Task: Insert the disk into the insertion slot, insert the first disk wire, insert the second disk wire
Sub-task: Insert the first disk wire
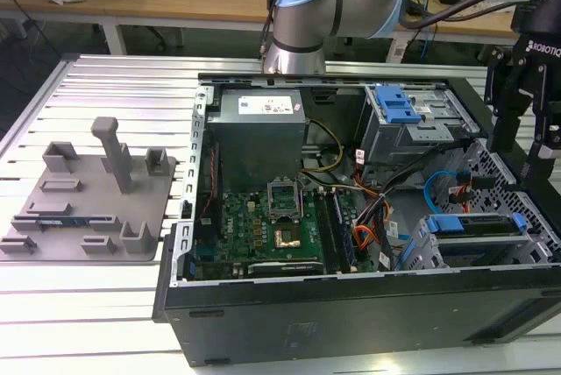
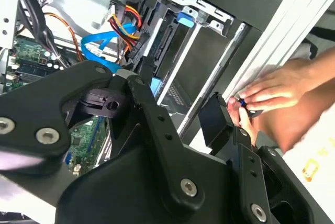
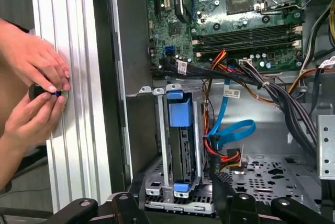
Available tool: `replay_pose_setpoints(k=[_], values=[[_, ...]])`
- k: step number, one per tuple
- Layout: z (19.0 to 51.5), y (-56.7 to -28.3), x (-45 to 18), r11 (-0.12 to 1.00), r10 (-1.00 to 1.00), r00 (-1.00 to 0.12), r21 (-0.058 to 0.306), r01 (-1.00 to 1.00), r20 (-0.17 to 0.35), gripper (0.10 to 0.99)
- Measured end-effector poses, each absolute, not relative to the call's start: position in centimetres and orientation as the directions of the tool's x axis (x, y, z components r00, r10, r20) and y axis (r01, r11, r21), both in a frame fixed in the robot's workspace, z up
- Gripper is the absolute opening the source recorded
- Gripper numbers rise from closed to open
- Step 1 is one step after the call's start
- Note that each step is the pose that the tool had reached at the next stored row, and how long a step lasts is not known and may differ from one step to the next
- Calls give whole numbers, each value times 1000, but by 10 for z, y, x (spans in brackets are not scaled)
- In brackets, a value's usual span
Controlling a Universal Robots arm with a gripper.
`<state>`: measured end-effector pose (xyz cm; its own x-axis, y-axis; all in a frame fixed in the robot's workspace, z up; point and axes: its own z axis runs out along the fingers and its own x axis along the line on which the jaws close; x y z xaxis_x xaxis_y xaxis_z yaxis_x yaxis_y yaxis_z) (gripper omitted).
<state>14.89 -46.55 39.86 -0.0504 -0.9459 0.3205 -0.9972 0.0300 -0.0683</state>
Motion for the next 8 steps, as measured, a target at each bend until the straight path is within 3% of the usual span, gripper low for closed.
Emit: replay_pose_setpoints(k=[8], values=[[392,-450,152,29,-931,-42,-43,-999,362,620]])
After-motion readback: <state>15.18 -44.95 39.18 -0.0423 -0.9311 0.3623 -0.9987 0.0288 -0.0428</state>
